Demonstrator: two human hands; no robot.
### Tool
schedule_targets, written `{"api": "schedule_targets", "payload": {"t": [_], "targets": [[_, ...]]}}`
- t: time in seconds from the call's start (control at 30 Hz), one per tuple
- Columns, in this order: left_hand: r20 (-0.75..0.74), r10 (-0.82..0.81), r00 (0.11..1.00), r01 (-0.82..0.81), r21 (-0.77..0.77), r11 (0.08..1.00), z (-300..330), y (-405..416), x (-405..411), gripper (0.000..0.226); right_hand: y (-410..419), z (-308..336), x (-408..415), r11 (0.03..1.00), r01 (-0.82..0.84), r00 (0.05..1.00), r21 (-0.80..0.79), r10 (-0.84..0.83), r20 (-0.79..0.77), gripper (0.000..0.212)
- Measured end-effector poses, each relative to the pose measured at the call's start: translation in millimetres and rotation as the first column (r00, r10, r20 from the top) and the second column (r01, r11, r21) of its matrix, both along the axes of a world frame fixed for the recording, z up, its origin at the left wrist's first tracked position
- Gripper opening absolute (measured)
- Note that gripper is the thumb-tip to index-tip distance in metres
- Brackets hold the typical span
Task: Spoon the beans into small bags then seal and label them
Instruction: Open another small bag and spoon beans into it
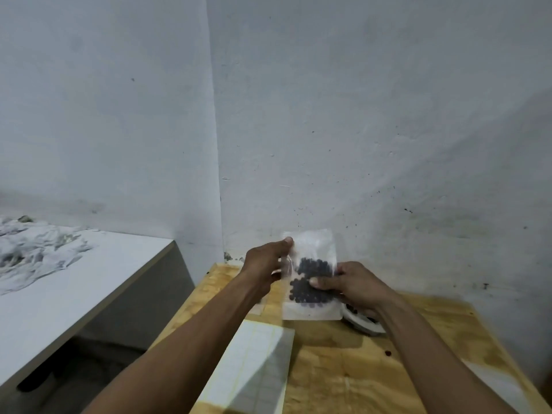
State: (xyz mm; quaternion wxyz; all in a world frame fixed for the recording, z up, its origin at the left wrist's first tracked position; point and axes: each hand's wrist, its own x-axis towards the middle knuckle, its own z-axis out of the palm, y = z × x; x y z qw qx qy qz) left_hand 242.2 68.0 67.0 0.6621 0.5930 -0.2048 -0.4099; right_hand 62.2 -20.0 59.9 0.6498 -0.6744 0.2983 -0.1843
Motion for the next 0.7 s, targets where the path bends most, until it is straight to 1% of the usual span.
{"api": "schedule_targets", "payload": {"t": [0.03,0.07,0.1,0.13,0.17,0.2,0.27,0.3,0.33,0.4,0.47,0.53,0.6,0.7], "targets": [[0.017,-0.076,0.997,0.075,0.083,0.994,-3.8,4.1,1.7,0.041,3.5,-3.8,6.2,0.998,0.057,0.998,0.024,-0.057,0.031,0.027],[0.031,-0.156,0.987,0.150,0.156,0.976,-9.3,7.9,2.9,0.046,5.5,-6.4,11.6,0.992,0.121,0.992,0.033,-0.122,0.045,0.019],[0.045,-0.214,0.976,0.201,0.201,0.959,-16.0,11.3,3.7,0.041,4.7,-10.7,16.8,0.984,0.175,0.983,0.037,-0.176,0.042,0.015],[0.070,-0.236,0.969,0.216,0.220,0.951,-23.0,13.5,5.9,0.030,5.4,-13.5,20.9,0.979,0.197,0.980,0.041,-0.199,0.024,0.013],[0.100,-0.217,0.971,0.190,0.229,0.955,-28.9,15.8,9.7,0.022,3.8,-17.6,26.9,0.978,0.204,0.979,0.043,-0.204,0.003,0.015],[0.131,-0.179,0.975,0.145,0.231,0.962,-33.4,17.3,14.0,0.020,3.4,-21.0,31.2,0.979,0.201,0.979,0.032,-0.200,-0.028,0.018],[0.179,-0.131,0.975,0.087,0.234,0.968,-36.6,21.4,24.2,0.027,1.1,-27.9,42.6,0.981,0.191,0.977,-0.030,-0.193,-0.094,0.021],[0.203,-0.113,0.973,0.064,0.231,0.971,-37.2,23.9,30.2,0.026,0.6,-31.0,49.5,0.981,0.190,0.976,-0.051,-0.194,-0.103,0.021],[0.234,-0.087,0.968,0.033,0.225,0.974,-37.4,26.0,37.2,0.020,1.5,-32.7,57.0,0.980,0.193,0.976,-0.044,-0.196,-0.089,0.021],[0.301,-0.028,0.953,-0.037,0.206,0.978,-36.6,29.4,51.4,0.017,3.3,-35.1,73.8,0.974,0.224,0.974,-0.035,-0.226,-0.033,0.024],[0.351,0.028,0.936,-0.090,0.160,0.983,-34.3,30.4,64.0,0.016,4.6,-35.9,92.5,0.960,0.257,0.965,-0.112,-0.260,-0.014,0.018],[0.375,0.056,0.925,-0.120,0.147,0.982,-33.4,28.4,77.4,0.017,4.8,-36.6,110.7,0.942,0.266,0.961,-0.206,-0.277,-0.023,0.012],[0.404,0.078,0.912,-0.158,0.168,0.973,-39.9,22.7,93.0,0.015,3.9,-40.5,127.9,0.925,0.260,0.957,-0.277,-0.285,-0.055,0.016],[0.467,0.079,0.881,-0.216,0.249,0.944,-62.3,15.0,114.1,0.028,2.4,-58.2,150.4,0.914,0.220,0.942,-0.342,-0.291,-0.170,0.028]]}}
